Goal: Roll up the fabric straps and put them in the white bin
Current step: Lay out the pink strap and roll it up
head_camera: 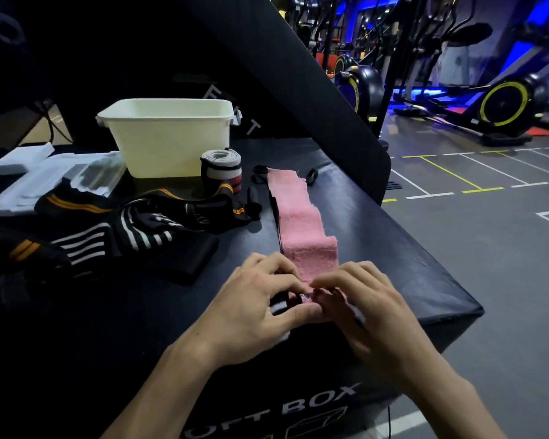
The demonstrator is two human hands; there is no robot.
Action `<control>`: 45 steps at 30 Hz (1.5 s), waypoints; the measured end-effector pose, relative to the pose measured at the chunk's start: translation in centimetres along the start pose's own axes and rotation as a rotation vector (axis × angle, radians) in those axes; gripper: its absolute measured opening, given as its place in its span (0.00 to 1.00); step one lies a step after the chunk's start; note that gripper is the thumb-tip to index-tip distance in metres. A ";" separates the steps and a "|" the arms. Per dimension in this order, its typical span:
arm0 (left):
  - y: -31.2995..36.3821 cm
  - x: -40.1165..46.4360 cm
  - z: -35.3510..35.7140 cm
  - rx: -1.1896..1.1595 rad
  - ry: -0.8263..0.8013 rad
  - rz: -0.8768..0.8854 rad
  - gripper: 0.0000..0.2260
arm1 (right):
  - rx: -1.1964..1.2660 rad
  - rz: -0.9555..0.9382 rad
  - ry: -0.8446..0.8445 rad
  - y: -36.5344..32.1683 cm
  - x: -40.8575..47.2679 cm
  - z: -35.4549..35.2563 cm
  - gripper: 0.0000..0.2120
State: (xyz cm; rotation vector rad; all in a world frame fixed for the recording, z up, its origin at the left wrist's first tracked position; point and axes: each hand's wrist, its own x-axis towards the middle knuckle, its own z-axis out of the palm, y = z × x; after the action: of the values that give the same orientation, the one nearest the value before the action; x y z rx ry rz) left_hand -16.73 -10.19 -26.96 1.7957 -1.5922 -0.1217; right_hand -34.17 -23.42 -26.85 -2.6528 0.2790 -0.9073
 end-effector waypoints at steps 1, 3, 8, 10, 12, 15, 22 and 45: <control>0.0 0.0 0.0 -0.009 -0.010 -0.012 0.21 | -0.001 -0.009 0.008 0.0 -0.1 -0.1 0.05; -0.1 0.0 -0.1 -0.015 -0.025 -0.030 0.22 | -0.028 -0.042 0.007 0.4 -0.5 -0.6 0.05; -0.3 0.2 0.2 -0.055 -0.001 -0.094 0.23 | -0.099 -0.101 0.010 1.3 -1.2 -0.5 0.18; -0.2 0.1 0.1 -0.077 0.024 -0.124 0.24 | -0.092 -0.083 0.028 1.5 -1.0 0.0 0.17; 0.1 0.0 0.0 -0.096 0.037 -0.137 0.21 | -0.090 -0.069 0.033 1.6 -0.6 0.3 0.15; 0.5 -0.1 -0.5 -0.207 0.082 -0.161 0.18 | -0.084 -0.074 0.027 1.8 -0.4 0.5 0.15; -0.3 3.2 -4.2 -0.058 0.261 -0.307 0.07 | 0.013 -0.061 -0.053 1.9 -0.9 -1.1 0.13; -5.7 16.7 -0.5 0.261 0.106 -0.666 0.09 | 0.118 -0.024 -0.135 2.0 -0.6 -1.6 0.14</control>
State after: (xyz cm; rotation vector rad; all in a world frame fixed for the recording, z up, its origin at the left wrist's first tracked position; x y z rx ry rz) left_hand -7.93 -25.05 -23.42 2.4361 -0.9139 -0.1263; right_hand -35.74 -25.50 -26.74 -2.5980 0.1560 -0.7237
